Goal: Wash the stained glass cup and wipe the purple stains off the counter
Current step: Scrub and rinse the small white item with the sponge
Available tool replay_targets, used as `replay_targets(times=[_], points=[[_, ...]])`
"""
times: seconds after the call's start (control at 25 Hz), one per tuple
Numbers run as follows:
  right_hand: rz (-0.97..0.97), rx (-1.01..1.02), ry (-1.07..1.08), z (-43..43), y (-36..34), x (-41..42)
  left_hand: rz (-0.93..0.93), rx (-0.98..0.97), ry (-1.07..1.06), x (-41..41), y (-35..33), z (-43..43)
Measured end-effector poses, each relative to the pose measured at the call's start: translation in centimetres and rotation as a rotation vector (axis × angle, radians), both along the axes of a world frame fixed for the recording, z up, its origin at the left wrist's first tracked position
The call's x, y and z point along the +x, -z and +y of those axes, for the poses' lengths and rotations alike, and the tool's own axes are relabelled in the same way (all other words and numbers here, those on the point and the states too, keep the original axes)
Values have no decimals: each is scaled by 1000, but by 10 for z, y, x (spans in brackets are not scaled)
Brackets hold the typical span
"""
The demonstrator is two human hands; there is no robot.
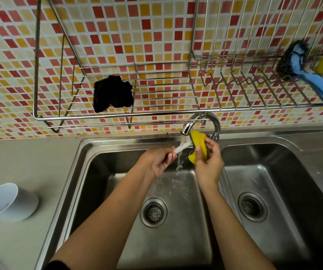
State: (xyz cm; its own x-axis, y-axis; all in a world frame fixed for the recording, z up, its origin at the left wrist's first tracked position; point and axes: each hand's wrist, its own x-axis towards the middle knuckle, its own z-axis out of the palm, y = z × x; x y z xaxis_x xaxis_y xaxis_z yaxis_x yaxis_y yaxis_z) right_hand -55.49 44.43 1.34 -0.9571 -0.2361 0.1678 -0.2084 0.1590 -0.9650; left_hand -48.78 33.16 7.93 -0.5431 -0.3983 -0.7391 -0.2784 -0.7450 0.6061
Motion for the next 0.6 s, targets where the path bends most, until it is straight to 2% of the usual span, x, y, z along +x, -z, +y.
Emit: replay_targets(times=[0.08,0.2,0.32,0.4,0.44,0.52,0.56,0.6], points=[[15,37,-85,1,1,3,-22,-141,12,-3,1,1],[-34,-11,9,2,-1,2,-53,-311,79,-13,-2,7],[-6,27,-51,5,1,1,-86,-502,139,-18,-3,9],[-28,8,36,6,-1,-3,-57,-592,176,-18,-6,14],[-40,1,64,6,-2,-5,-56,-710,199,-18,-6,15],[-36,20,-14,5,0,-2,-132,-1094,264,-17,-6,16],[-39,27,-52,4,2,0,-147,-1217,269,-16,-6,16],[-55,26,-46,3,4,3,-138,-1257,267,-15,-5,17]])
